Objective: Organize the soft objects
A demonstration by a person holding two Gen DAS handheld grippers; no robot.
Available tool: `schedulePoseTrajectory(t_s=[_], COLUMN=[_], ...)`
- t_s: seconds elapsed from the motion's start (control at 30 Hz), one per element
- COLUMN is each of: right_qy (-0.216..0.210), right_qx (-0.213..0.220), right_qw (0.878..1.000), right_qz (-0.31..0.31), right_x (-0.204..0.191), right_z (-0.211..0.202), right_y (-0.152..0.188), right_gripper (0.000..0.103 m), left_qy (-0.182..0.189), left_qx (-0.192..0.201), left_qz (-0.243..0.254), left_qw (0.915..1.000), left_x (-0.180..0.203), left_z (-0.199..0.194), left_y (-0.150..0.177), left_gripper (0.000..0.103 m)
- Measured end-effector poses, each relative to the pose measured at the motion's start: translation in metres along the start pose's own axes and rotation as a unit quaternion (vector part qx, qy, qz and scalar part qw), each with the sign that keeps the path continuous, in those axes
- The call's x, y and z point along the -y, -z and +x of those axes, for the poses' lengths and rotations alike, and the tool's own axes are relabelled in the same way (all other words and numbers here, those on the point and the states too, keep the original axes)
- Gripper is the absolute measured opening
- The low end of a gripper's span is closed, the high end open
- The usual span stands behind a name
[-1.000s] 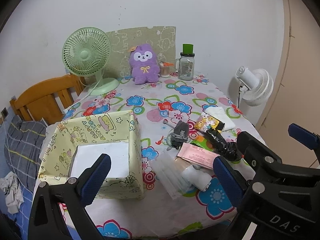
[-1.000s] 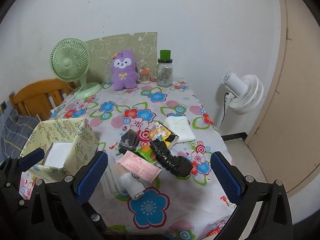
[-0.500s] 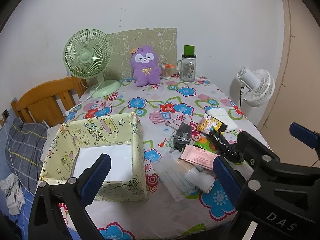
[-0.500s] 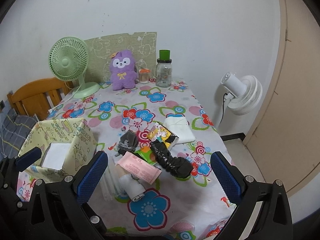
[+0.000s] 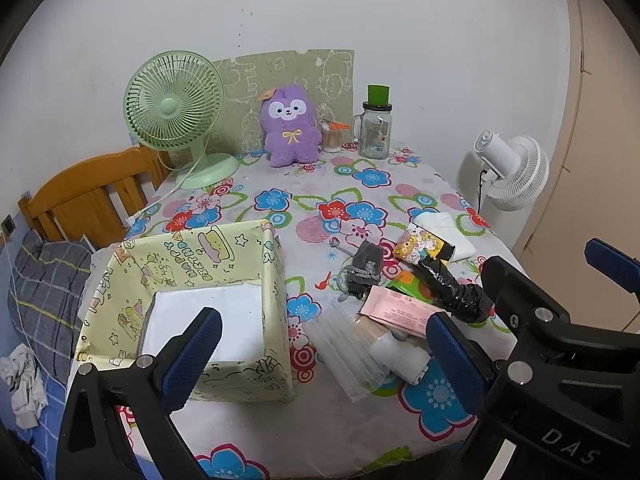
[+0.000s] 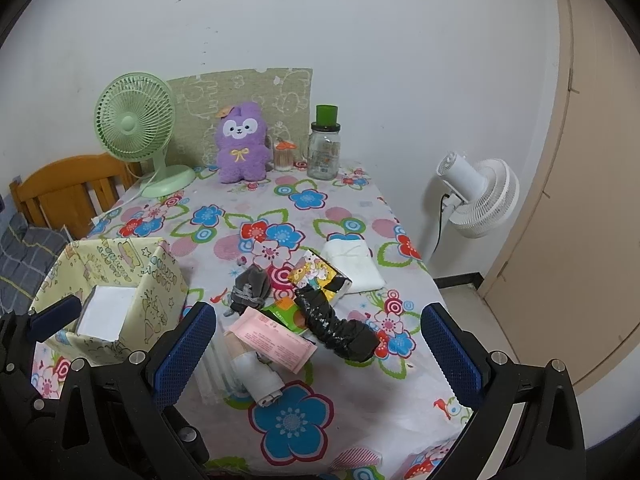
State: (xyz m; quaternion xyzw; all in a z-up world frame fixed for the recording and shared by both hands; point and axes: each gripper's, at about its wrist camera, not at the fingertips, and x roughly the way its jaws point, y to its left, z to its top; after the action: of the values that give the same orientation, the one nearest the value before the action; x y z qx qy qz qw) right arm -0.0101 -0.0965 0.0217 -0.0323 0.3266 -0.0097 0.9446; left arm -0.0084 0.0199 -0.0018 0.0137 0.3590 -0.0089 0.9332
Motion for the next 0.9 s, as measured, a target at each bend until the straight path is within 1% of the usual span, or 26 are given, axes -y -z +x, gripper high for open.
schedulePoseTrajectory(t_s=[0.27, 0.4, 0.6, 0.73, 0.9], right_qy=[0.001, 0.002, 0.000, -0.001, -0.001], right_qx=[0.000, 0.000, -0.001, -0.001, -0.001], right_qw=[1.000, 1.000, 1.000, 1.000, 1.000], right_qz=[-0.002, -0.003, 0.000, 0.003, 0.003], right_x=[-0.0007, -0.0006, 0.0001, 0.0014, 0.0030], right_z=[-0.0005, 0.0000, 0.0005, 0.0004, 0.0005], right_y=[-0.0002, 0.0001, 0.0001, -0.0010, -0.0016], right_gripper=[0.103, 0.103, 0.103, 0.103, 0.103], left_qy=[0.001, -0.009, 0.016, 0.021, 0.009], left_qx=[0.000, 0.005, -0.003, -0.008, -0.003], left_qz=[0.003, 0.007, 0.006, 0.001, -0.003], left_qw=[1.0000, 0.9999, 0.9999, 0.9997, 1.0000], left_x=[-0.0007, 0.0006, 0.0018, 0.0023, 0.0021], left_z=[0.0013, -0.0006, -0.0010, -0.0005, -0.0023], left_y=[-0.0003, 0.0004, 0.0007, 0.0003, 0.0001], left_gripper=[0.103, 0.103, 0.103, 0.103, 0.103])
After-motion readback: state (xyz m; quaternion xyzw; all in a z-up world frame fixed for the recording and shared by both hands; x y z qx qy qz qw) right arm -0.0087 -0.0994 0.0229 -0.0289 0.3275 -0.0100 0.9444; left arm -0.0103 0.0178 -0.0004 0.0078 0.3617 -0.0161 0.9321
